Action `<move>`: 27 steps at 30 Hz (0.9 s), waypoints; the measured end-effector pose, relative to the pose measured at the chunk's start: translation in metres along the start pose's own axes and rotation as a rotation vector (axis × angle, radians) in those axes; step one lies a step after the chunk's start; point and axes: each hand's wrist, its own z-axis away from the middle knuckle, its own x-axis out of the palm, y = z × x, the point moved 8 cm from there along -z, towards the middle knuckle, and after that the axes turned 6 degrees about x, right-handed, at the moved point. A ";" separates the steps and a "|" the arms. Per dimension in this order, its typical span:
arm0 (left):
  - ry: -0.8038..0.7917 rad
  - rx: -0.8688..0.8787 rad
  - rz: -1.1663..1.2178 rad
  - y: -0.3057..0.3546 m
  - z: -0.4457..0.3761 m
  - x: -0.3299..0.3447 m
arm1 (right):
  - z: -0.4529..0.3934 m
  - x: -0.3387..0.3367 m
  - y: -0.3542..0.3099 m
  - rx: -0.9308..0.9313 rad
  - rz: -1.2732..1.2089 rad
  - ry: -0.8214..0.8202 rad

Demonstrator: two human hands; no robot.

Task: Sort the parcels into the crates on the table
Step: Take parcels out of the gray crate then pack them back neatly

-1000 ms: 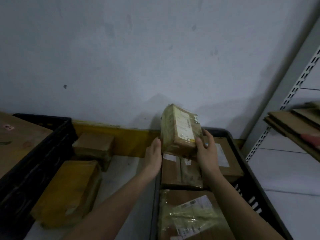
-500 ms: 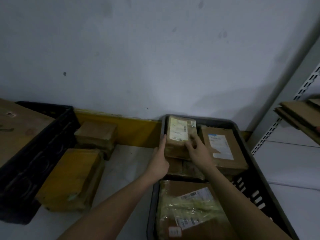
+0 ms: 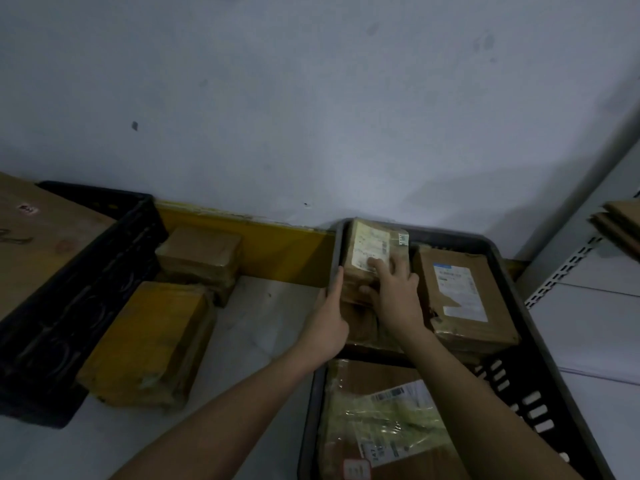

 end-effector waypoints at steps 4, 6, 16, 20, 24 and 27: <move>0.025 0.004 -0.018 -0.001 0.000 0.000 | 0.007 0.008 0.008 -0.012 0.076 0.021; 0.033 0.002 -0.021 -0.002 -0.001 -0.001 | 0.008 0.010 0.010 -0.007 0.091 0.021; 0.075 -0.004 -0.117 0.004 0.002 -0.009 | 0.008 0.010 0.012 0.010 0.082 -0.204; 0.157 -0.020 -0.216 0.008 0.009 -0.016 | 0.005 -0.001 0.010 0.032 0.192 -0.323; 0.176 0.003 -0.343 0.002 0.018 -0.031 | 0.006 -0.027 -0.006 -0.028 0.209 -0.236; 0.190 -0.025 -0.363 -0.015 0.035 -0.056 | 0.013 -0.045 -0.039 -0.157 0.074 -0.101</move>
